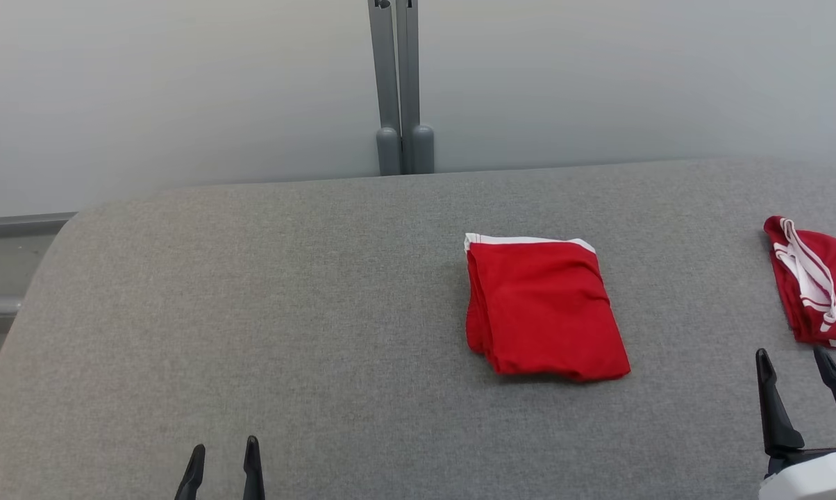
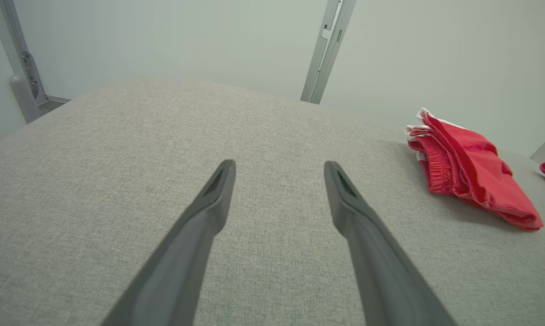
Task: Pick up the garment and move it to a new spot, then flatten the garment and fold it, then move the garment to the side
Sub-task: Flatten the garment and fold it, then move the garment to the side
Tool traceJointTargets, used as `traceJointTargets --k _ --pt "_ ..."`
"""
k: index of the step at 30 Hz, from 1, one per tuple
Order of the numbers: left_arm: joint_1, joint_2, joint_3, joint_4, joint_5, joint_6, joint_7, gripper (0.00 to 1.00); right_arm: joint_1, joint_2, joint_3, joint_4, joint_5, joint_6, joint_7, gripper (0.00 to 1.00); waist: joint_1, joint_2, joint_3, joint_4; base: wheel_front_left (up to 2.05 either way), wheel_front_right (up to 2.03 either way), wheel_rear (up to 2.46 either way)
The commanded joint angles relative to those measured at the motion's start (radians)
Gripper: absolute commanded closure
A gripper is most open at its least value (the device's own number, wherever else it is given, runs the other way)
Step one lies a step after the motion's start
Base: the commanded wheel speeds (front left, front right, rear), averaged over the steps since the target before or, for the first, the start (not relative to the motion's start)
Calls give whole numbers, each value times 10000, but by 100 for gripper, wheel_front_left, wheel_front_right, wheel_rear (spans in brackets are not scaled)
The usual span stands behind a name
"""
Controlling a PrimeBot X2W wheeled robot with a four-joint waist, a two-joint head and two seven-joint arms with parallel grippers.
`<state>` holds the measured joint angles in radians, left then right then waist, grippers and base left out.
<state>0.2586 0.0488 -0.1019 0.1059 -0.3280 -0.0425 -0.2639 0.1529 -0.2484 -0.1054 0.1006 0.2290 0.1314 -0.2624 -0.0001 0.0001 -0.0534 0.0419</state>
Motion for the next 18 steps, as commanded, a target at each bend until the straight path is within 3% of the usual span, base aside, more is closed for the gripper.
traceJointTargets --k 1,18 --pt "75 34 53 -110 116 -84 0 0 90 13 -61 -170 -107 -8 -25 0 1 -1 -113 -12 0 0 0" --pt "183 36 95 -123 356 -253 0 0 31 166 82 -357 -104 -9 -28 0 1 -1 79 217 0 0 0"
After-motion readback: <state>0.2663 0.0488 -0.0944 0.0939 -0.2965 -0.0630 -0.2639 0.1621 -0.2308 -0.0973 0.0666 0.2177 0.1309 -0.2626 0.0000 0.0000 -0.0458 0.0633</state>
